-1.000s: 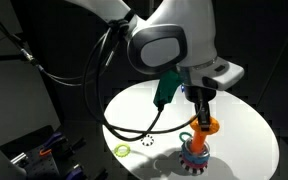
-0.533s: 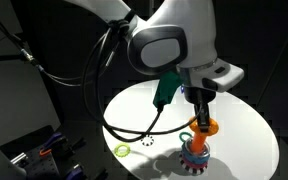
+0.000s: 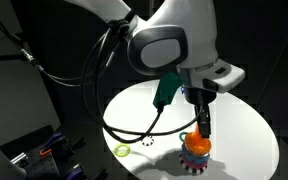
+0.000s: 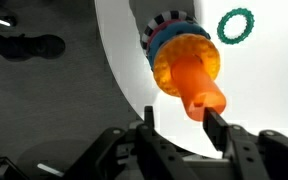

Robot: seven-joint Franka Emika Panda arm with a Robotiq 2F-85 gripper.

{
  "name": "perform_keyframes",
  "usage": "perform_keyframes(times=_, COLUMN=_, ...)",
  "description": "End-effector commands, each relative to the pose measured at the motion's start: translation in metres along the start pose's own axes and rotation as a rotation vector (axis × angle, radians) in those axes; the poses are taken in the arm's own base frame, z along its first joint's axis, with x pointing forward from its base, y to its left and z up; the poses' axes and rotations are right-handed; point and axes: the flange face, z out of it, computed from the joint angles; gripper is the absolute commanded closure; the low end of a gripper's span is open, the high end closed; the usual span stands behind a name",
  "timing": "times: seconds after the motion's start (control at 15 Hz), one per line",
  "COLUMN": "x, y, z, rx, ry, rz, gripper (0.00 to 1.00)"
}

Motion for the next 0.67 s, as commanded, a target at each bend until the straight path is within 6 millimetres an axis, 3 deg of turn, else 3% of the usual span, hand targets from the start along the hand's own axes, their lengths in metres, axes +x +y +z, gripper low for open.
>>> perform_keyframes(times=0.0, x=0.0053, y=0.0033, z=-0.0034, rx=0.009, ry=-0.021, rz=-0.012, gripper=0.16)
perform_keyframes(times=0.13, x=0.0024, y=0.0026, z=-0.0046, rx=0.015, ry=-0.04, rz=-0.029, gripper=0.01)
perform_keyframes(times=0.6, x=-0.0041, y=0.0008, z=-0.0001, rx=0.003, ry=-0.083, rz=-0.099, gripper=0.0)
